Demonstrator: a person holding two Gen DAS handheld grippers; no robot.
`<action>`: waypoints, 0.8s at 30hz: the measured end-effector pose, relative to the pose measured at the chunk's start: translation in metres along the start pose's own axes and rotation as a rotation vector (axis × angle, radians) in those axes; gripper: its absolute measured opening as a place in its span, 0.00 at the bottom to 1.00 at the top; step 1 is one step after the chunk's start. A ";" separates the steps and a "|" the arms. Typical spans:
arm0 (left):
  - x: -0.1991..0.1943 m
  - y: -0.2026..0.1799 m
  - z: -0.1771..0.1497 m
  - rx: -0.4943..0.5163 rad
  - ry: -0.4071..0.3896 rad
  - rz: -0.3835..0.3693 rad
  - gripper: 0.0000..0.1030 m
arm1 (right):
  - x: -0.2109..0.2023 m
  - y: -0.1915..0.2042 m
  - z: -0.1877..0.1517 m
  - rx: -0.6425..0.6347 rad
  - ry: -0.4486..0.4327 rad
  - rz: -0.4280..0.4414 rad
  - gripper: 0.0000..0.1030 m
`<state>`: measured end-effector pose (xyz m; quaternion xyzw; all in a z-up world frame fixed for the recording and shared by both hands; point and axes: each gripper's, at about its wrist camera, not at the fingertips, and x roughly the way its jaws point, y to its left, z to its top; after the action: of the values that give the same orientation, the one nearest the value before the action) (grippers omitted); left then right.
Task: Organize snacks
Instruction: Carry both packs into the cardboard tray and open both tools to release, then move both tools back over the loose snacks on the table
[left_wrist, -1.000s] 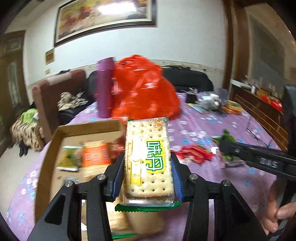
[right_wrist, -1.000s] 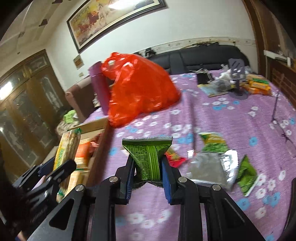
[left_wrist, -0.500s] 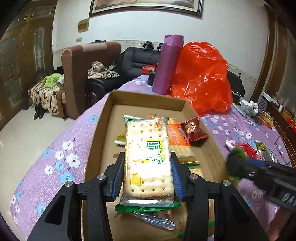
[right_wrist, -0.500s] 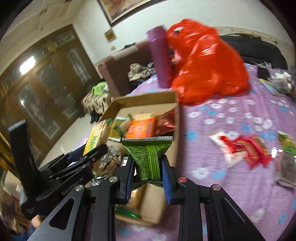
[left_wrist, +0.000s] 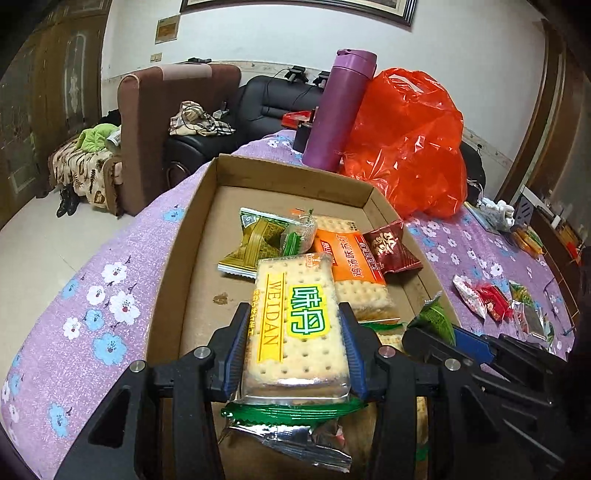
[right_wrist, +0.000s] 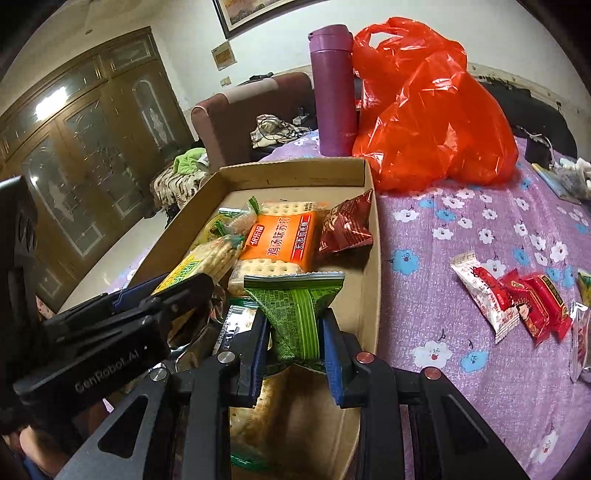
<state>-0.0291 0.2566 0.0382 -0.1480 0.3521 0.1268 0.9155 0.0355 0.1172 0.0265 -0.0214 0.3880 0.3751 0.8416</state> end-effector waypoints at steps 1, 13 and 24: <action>0.000 -0.001 0.000 0.001 -0.001 -0.004 0.44 | -0.001 0.000 0.000 -0.005 -0.003 -0.002 0.31; -0.008 -0.001 0.000 -0.010 -0.055 -0.022 0.48 | -0.015 0.000 -0.002 -0.009 -0.050 0.011 0.37; -0.016 -0.003 0.000 -0.006 -0.098 -0.019 0.53 | -0.039 -0.005 0.008 0.035 -0.104 0.020 0.45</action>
<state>-0.0397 0.2518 0.0493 -0.1477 0.3051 0.1262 0.9323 0.0277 0.0921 0.0568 0.0168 0.3505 0.3773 0.8570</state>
